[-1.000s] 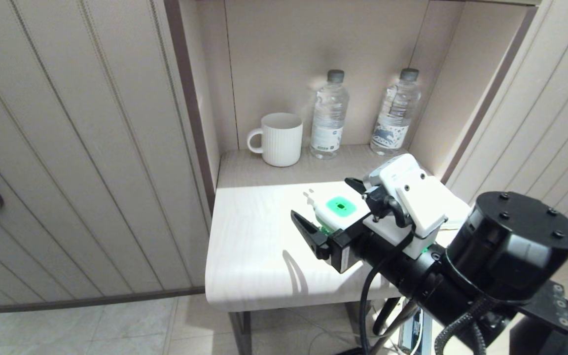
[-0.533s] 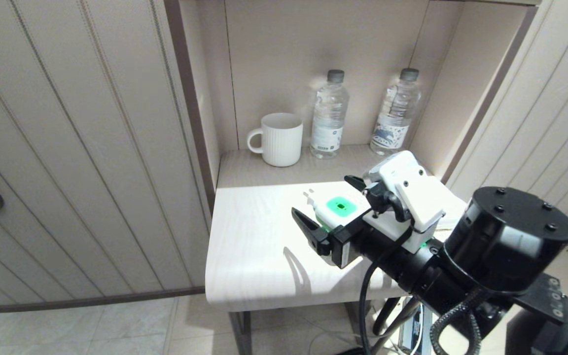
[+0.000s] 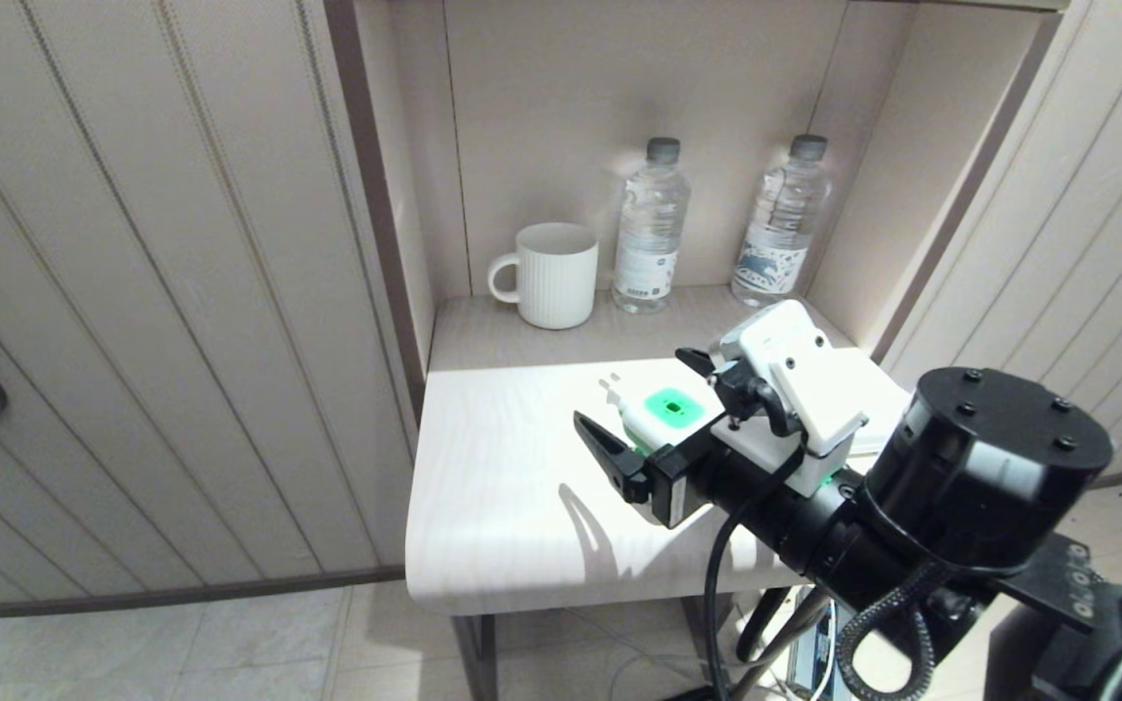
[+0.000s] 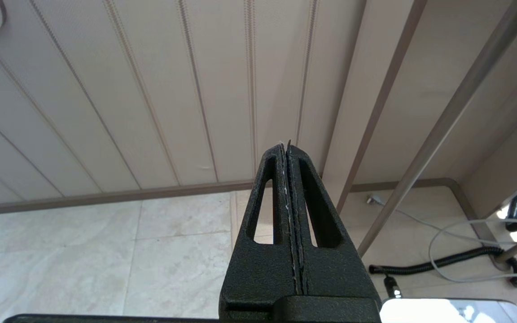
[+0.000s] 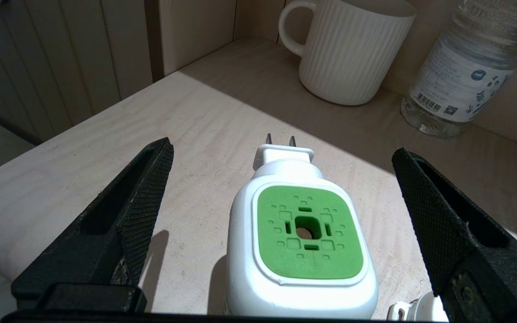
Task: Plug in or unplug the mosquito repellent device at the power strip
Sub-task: Pick up the mosquito repellent liquid
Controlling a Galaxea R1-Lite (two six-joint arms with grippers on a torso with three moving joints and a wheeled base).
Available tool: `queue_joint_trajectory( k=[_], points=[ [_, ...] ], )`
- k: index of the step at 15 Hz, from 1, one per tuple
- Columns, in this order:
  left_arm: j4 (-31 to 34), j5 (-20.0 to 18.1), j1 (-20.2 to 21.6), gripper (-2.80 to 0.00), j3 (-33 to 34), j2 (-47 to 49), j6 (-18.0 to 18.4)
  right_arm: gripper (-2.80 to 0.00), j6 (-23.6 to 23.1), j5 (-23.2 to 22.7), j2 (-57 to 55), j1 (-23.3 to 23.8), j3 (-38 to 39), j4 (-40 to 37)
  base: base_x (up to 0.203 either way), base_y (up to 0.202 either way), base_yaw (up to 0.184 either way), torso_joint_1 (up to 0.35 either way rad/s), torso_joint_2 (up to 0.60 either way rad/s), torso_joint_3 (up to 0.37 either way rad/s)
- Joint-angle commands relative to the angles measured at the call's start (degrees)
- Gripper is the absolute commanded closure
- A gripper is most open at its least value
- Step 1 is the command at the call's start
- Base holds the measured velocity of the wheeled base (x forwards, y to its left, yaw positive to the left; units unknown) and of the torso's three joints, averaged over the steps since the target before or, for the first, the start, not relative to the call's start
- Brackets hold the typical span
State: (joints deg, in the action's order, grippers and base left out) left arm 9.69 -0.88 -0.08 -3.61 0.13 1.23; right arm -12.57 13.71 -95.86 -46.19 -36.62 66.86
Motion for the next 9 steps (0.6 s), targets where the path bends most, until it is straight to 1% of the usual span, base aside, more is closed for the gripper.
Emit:
queue_joint_trajectory(
  k=[1,9],
  points=[
    [0.0,0.0,0.0,0.0,0.0,0.0,0.0,-2.8,-0.1,0.1,-0.1,0.0,0.1,0.4,0.0,0.0,0.0,0.0,0.0,0.0],
    [0.1,0.0,0.0,0.0,0.0,0.0,0.0,-2.8,0.5,0.2,-1.1,0.0,-0.5,0.6,0.0,0.0,0.0,0.0,0.0,0.0]
  ],
)
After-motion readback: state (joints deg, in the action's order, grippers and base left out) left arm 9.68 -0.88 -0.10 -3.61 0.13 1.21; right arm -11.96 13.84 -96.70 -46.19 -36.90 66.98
